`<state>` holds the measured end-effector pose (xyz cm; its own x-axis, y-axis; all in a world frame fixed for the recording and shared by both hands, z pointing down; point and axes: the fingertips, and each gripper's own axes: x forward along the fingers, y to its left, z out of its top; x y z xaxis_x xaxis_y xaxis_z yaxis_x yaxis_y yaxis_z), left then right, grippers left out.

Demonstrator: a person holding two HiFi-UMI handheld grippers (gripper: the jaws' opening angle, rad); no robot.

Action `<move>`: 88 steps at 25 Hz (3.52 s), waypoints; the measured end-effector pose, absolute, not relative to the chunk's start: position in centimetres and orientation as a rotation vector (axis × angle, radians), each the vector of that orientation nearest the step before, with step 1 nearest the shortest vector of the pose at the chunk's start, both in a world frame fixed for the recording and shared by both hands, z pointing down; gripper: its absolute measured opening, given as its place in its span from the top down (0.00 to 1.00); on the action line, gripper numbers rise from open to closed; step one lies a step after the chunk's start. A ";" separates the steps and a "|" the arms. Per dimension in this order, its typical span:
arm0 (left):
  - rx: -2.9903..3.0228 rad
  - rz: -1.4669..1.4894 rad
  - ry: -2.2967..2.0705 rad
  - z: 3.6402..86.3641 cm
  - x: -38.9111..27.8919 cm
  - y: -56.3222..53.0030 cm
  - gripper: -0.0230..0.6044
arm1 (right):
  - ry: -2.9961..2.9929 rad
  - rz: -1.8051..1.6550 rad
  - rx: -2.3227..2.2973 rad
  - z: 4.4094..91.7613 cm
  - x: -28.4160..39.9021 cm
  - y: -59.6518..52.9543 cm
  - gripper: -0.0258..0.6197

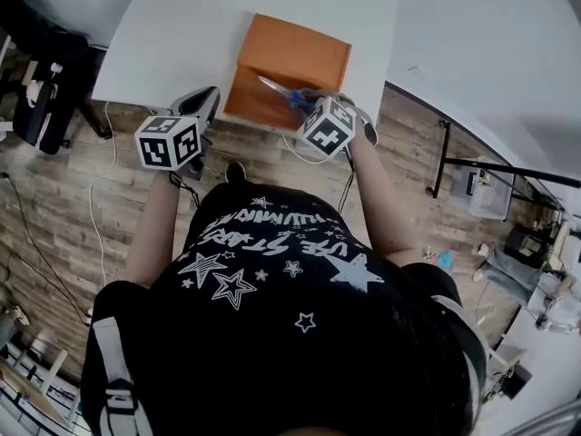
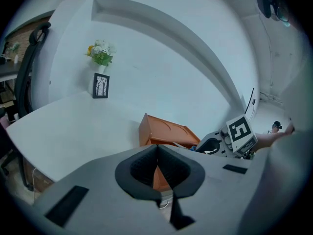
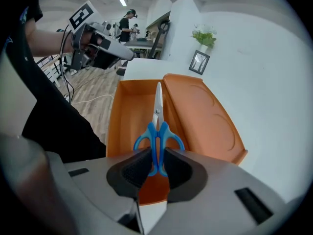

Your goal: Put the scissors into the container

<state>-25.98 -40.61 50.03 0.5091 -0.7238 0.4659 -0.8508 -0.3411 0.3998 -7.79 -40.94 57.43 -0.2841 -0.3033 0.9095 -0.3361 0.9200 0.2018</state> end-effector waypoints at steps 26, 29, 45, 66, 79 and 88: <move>2.162 0.285 -1.160 52.3 -29.4 -44.1 0.93 | -1.678 0.031 0.375 61.1 -10.9 -42.6 0.81; 2.164 0.286 -1.156 52.4 -29.6 -44.1 0.93 | -1.677 0.025 0.380 61.2 -10.9 -42.4 0.81; 2.163 0.267 -1.152 52.5 -29.3 -43.8 0.93 | -1.774 0.056 0.480 59.9 -11.1 -42.4 0.81; 2.154 0.236 -1.310 48.8 -23.0 -38.7 0.93 | -2.245 0.137 0.814 50.5 -5.1 -40.9 0.86; 2.143 0.251 -1.364 48.3 -17.7 -32.7 0.93 | -2.313 0.170 0.853 49.6 0.5 -35.8 0.87; 2.112 0.257 -1.408 48.4 -14.4 -26.5 0.93 | -2.337 0.201 0.844 50.3 4.4 -29.9 0.87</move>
<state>-14.36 -26.52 48.39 0.4237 -0.7807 0.4594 -0.8925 -0.2733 0.3587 4.43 -29.93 50.27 -0.5908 -0.5218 0.6154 -0.6190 0.7824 0.0691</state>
